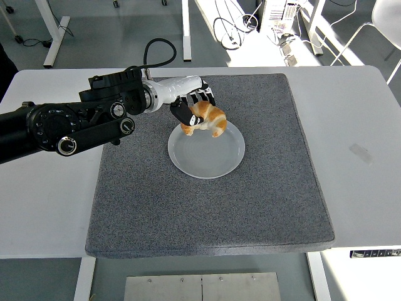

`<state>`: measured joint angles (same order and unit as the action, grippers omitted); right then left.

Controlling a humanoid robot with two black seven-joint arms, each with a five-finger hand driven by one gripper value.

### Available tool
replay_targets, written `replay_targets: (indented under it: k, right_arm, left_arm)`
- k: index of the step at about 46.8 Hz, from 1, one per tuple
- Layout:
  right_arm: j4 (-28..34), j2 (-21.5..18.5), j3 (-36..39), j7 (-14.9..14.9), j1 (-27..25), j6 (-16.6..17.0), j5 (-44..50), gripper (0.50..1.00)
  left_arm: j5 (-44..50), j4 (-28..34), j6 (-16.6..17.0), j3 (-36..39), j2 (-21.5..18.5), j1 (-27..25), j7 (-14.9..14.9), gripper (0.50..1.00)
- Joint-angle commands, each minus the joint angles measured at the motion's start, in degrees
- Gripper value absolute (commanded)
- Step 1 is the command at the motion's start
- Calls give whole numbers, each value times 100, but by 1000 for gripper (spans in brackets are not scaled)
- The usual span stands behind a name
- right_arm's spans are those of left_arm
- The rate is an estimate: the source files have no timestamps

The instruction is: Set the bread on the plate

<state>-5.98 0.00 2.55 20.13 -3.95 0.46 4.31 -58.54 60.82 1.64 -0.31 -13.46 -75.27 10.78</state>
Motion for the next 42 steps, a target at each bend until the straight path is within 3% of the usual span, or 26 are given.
replay_targets:
  k: [1, 38, 42]
  right_arm:
    - [0, 0, 0, 0, 0, -2, 0, 1000]
    - [0, 0, 0, 0, 0, -2, 0, 1000]
    - [0, 0, 0, 0, 0, -2, 0, 1000]
  left_arm:
    - [-53, -79, 2, 13, 63, 56, -14, 511]
    - [-325, -448, 126, 224, 397, 496, -15, 517]
    - [-325, -466, 126, 224, 467, 487, 3, 573]
